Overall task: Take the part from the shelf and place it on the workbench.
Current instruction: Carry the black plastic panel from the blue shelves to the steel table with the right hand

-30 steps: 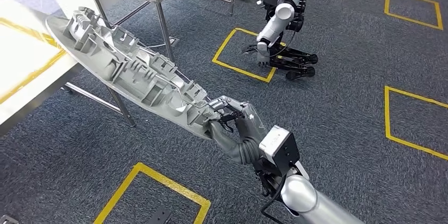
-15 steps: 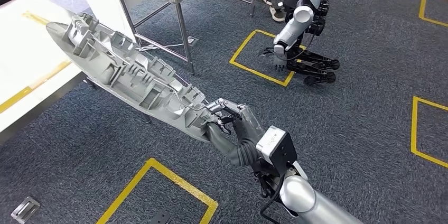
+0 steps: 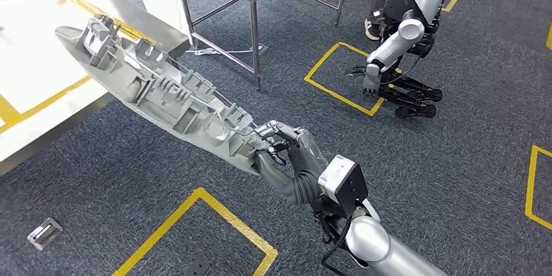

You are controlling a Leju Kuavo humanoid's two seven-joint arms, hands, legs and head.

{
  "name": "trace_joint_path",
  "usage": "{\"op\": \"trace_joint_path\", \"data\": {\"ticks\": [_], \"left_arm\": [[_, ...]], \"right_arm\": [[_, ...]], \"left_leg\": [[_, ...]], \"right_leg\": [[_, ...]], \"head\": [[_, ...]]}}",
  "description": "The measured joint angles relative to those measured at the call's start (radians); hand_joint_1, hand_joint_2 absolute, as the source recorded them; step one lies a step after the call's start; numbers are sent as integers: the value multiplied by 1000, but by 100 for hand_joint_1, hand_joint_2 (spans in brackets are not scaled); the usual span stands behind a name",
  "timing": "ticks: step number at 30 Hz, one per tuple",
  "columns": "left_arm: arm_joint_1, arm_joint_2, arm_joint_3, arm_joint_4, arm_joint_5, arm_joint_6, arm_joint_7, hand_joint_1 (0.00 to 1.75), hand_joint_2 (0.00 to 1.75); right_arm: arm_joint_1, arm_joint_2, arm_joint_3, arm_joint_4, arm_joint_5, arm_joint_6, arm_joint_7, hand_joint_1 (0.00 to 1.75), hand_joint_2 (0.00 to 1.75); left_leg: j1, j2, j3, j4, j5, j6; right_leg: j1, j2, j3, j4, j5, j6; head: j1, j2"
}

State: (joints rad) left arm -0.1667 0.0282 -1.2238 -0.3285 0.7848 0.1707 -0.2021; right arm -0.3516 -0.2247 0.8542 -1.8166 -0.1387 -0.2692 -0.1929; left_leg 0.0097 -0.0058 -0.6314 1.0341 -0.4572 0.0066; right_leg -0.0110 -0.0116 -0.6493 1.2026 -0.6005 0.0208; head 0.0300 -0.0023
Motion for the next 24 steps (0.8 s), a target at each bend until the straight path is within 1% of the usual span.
{"op": "trace_joint_path", "data": {"ticks": [1,2,3,4,5,6,7,8,9,11,12,13,14,15,16,17,18,19,20,21,22,23,24], "left_arm": [[-2,0,0,0,-4,-2,3,0,175],[-4,1,0,0,-7,-3,5,0,175],[-5,2,0,0,-9,-3,8,0,175],[-6,2,0,0,-10,-3,9,0,175],[-7,2,0,0,-11,-3,10,0,175],[-9,2,0,0,-11,-3,11,0,175],[-11,2,0,0,-12,-3,12,0,175],[-12,2,0,0,-12,-2,12,0,175],[-11,2,0,0,-12,-2,13,0,175],[-8,3,0,0,-10,-2,14,0,175],[-6,3,0,0,-7,-2,13,0,175],[-6,4,0,0,-4,-1,13,0,175],[-6,4,0,0,-1,0,13,0,175],[-7,4,0,0,0,0,13,0,175],[-7,4,0,0,1,0,13,0,175],[-6,4,0,0,0,0,14,0,175],[-5,4,0,0,-1,0,14,0,175],[-4,4,0,0,-3,-1,15,0,175],[-4,4,0,0,-4,-1,16,0,175],[-5,5,0,0,-5,-1,16,0,175],[-6,5,0,-1,-5,-1,16,0,175],[-7,5,0,-1,-5,-1,16,0,175],[-8,6,0,-2,-5,-1,16,0,175]], "right_arm": [[3,0,0,0,2,-3,0,175,175],[6,-1,0,0,4,-4,0,175,175],[10,-1,0,0,5,-5,0,175,175],[13,-2,-1,0,6,-6,0,175,175],[15,-2,-1,0,7,-6,0,175,175],[16,-3,-1,0,7,-6,0,175,175],[17,-3,-2,0,7,-6,0,175,175],[17,-3,-2,0,7,-6,0,175,175],[17,-3,-2,0,7,-6,0,175,175],[17,-3,-3,0,7,-5,0,175,175],[17,-2,-4,0,7,-5,0,175,175],[16,-2,-4,0,7,-3,0,175,175],[15,-1,-5,0,6,-1,-1,175,175],[14,-1,-5,1,6,1,-2,175,175],[13,-1,-6,2,5,3,-2,175,175],[13,-1,-7,3,4,4,-3,175,175],[13,-1,-7,5,3,6,-3,175,175],[13,-1,-7,7,1,7,-4,175,175],[12,-1,-7,9,0,8,-4,175,175],[12,-1,-8,11,-2,9,-4,175,175],[10,-1,-8,12,-4,9,-5,175,175],[8,-1,-8,13,-4,8,-6,175,175],[7,-1,-9,15,-5,8,-7,175,175]], "left_leg": [[-2,-5,0,0,0,2],[-4,-10,1,0,-1,2],[-5,-17,1,1,-1,3],[-6,-24,3,1,-2,3],[-7,-31,4,2,-3,2],[-8,-38,4,3,-4,0],[-8,-44,2,4,-4,-3],[-7,-49,-2,6,-3,-7],[-5,-54,-6,6,-1,-12],[-1,-61,-11,6,-1,-25],[-1,-57,-13,13,-8,-30],[-1,-48,-23,38,-24,-35],[-1,-35,-42,83,-50,-40],[-1,-24,-69,144,-79,-45],[1,-17,-99,209,-106,-49],[3,-14,-120,256,-120,-52],[5,-12,-127,270,-116,-54],[7,-11,-115,246,-94,-56],[9,-8,-84,187,-60,-57],[9,-4,-48,121,-34,-57],[8,-1,-19,62,-15,-54],[7,1,0,24,-8,-49],[5,2,7,9,-11,-44]], "right_leg": [[1,4,-34,66,-23,-1],[1,5,-58,107,-29,-3],[2,6,-67,114,-15,-5],[3,8,-57,81,16,-9],[3,15,-33,18,59,-14],[4,29,-6,-46,93,-19],[4,40,17,-103,116,-23],[5,49,30,-137,124,-25],[7,53,35,-150,122,-26],[8,45,37,-161,123,-31],[6,39,40,-166,125,-36],[4,32,44,-171,127,-41],[2,24,49,-174,128,-45],[3,16,52,-175,127,-47],[3,8,54,-174,125,-49],[3,1,55,-174,124,-49],[3,-5,56,-173,122,-48],[2,-10,57,-171,121,-45],[1,-13,58,-169,118,-42],[1,-17,58,-167,115,-37],[2,-18,58,-163,112,-32],[3,-20,57,-161,110,-27],[5,-20,56,-159,108,-26]], "head": [[2,0],[2,0],[3,0],[3,0],[3,0],[2,0],[1,0],[1,0],[1,0],[2,0],[2,0],[0,0],[-2,0],[-4,0],[-5,0],[-5,0],[-5,0],[-5,0],[-5,0],[-5,0],[-5,0],[-5,0],[-5,0]]}}
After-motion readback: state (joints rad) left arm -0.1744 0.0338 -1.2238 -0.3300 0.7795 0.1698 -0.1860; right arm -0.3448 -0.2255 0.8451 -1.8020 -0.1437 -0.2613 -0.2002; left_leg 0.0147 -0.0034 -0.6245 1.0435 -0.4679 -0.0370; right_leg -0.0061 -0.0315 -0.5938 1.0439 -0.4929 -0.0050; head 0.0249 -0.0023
